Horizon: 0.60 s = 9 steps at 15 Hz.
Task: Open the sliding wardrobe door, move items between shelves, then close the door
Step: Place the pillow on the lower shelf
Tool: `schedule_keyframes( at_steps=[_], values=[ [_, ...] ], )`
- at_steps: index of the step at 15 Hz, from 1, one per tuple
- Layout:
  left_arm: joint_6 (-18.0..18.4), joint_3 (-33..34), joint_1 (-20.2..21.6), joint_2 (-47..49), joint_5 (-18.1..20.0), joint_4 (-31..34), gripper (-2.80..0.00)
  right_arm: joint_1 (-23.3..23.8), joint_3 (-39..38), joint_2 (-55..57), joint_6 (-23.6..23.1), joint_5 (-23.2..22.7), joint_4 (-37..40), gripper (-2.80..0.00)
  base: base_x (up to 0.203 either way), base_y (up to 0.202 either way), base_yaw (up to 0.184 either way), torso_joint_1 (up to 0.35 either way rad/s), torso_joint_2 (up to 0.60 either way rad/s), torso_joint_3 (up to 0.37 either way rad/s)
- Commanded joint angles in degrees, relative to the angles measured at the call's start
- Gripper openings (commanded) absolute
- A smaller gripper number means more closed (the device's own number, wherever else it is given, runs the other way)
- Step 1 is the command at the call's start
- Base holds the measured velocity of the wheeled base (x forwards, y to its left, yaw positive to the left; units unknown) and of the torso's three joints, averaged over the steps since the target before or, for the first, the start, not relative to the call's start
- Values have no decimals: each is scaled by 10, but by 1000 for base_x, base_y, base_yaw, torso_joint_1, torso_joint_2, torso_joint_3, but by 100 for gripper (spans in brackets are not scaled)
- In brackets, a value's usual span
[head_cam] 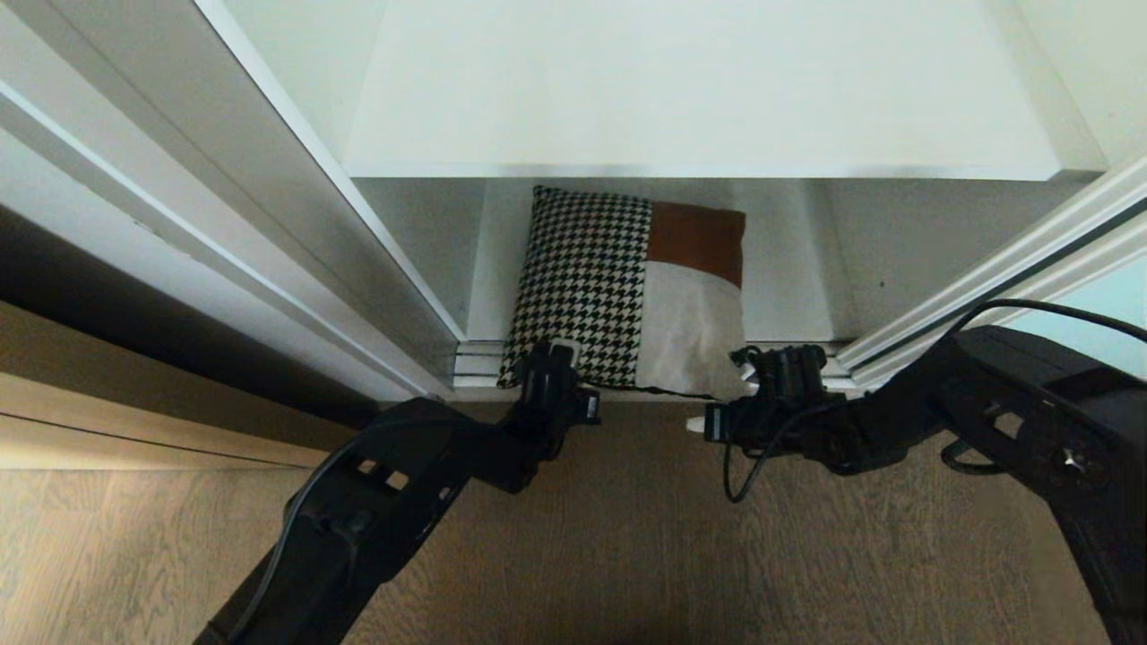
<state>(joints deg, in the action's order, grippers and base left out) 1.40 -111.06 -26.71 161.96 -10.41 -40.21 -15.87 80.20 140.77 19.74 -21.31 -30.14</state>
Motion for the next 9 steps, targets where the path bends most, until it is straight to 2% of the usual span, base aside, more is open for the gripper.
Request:
schedule_keyframes(
  at_steps=[1, 5, 9],
  values=[
    [1, 0, 3, 2, -2, -6, -280, 0, 47, 51, 1, 15, -2, -280, 0, 0, 0, 0, 0, 0],
    [2, 0, 11, -9, 2, -15, -280, 1, 161, 113, 3, 91, -2, -280, 0, 0, 0, 0, 0, 0],
    [4, 0, 12, -8, 4, -12, -280, 3, 275, 153, 3, 127, 1, -280, 0, 0, 0, 0, 0, 0]
  ],
)
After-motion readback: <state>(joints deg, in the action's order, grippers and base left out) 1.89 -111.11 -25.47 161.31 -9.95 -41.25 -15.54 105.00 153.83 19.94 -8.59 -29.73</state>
